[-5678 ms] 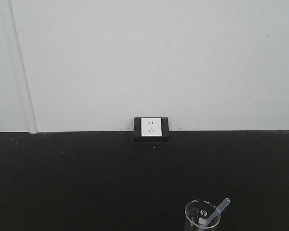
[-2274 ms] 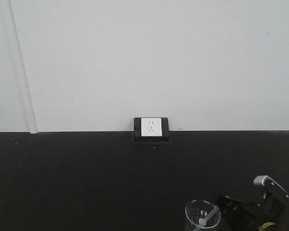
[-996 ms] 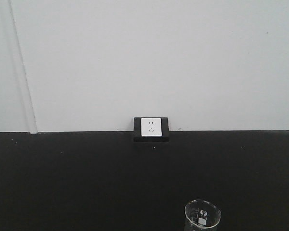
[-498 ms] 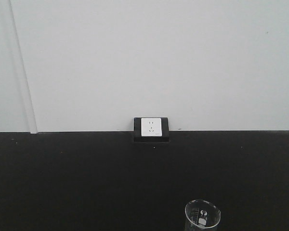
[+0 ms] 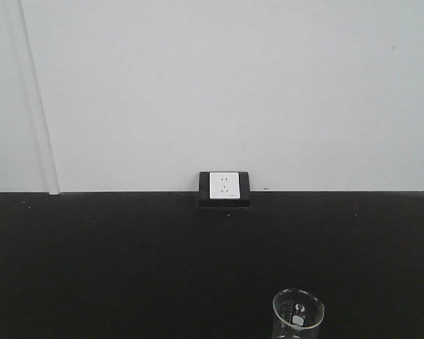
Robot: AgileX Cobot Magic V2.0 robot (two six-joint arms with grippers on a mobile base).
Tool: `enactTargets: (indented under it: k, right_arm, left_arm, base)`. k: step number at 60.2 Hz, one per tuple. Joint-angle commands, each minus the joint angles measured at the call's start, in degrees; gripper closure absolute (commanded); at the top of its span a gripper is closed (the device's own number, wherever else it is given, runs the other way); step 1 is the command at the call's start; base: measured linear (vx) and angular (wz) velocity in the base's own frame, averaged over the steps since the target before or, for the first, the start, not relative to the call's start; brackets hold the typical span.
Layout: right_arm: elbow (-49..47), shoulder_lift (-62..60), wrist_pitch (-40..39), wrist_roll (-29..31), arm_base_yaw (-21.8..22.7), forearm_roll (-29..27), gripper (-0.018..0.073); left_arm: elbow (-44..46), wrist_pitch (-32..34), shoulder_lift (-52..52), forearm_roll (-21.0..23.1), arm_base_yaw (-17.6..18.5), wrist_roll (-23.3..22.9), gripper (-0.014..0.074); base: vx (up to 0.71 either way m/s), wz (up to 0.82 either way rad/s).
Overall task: Grab transparent chemical and place on left bench
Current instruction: 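Turn the base away from the bench, holding the dropper in the right gripper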
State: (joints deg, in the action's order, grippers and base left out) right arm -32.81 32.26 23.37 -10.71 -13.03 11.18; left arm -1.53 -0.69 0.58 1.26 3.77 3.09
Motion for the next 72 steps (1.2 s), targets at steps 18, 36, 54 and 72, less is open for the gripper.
enactTargets:
  k: [18,36,54,72]
  right_arm:
    - [-1.6,0.0,-4.4,0.2,0.0,1.0,0.0562]
    - [-1.6,0.0,-4.4,0.2,0.0,1.0,0.0562]
    - [-1.6,0.0,-4.4,0.2,0.0,1.0,0.0562]
    - [-1.6,0.0,-4.4,0.2,0.0,1.0,0.0562]
  left_arm:
    - [-0.9,4.5,1.1,0.0,0.1,-0.4,0.06]
    - [-0.9,4.5,1.1,0.0,0.1,-0.4,0.06]
    - [-0.9,4.5,1.1,0.0,0.1,-0.4,0.06]
    - [-0.9,4.5,1.1,0.0,0.1,-0.4,0.06]
  base:
    - [-0.16,0.06]
    - [-0.26,0.06]
    - [-0.28,0.18]
    - [-0.32,0.29]
